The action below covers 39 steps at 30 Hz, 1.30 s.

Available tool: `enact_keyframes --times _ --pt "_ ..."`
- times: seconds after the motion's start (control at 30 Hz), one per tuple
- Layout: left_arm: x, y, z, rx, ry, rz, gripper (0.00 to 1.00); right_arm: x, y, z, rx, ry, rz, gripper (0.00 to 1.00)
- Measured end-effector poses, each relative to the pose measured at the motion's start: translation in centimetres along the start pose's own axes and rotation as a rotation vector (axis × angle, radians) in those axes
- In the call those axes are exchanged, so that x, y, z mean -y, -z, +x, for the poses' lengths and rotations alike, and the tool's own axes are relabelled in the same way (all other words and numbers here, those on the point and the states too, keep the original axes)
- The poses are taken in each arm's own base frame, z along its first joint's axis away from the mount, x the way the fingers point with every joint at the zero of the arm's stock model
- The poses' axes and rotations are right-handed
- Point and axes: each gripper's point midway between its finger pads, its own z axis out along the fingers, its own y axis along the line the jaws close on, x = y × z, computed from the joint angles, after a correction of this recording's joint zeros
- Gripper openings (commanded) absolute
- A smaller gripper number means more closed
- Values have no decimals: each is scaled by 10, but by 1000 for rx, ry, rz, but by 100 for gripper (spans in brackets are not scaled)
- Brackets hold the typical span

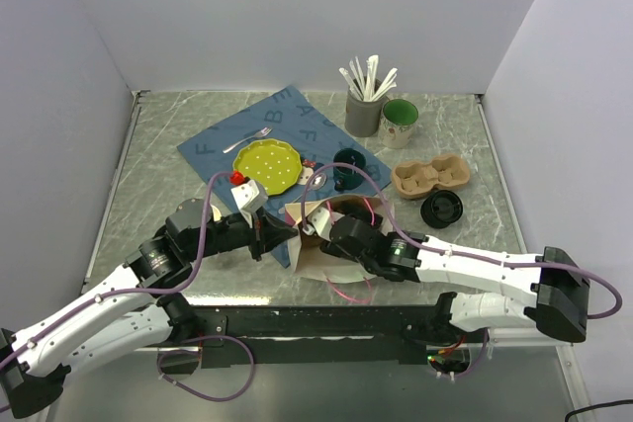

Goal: Pack the takeout coffee

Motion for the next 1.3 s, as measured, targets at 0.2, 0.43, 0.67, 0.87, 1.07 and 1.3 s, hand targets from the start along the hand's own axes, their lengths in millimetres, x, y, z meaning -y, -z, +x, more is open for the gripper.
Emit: enact_keyframes --times 0.2,0.43,0.67,0.87,1.07,1.3 --pt "-1 0 0 2 0 -4 1 0 -2 0 -8 -13 -1 64" --pt "-1 0 0 2 0 -5 1 0 -2 0 -9 -17 0 77" --pt "0 1 0 1 0 -3 1 -2 -3 0 -7 -28 -15 98" --pt "0 1 0 1 3 -3 1 -5 -3 0 -3 -31 -30 98" --pt "1 1 0 1 14 -2 1 -4 0 -2 -7 -28 -43 98" --pt "1 -2 0 -6 32 3 1 0 9 -3 -12 -24 -60 98"
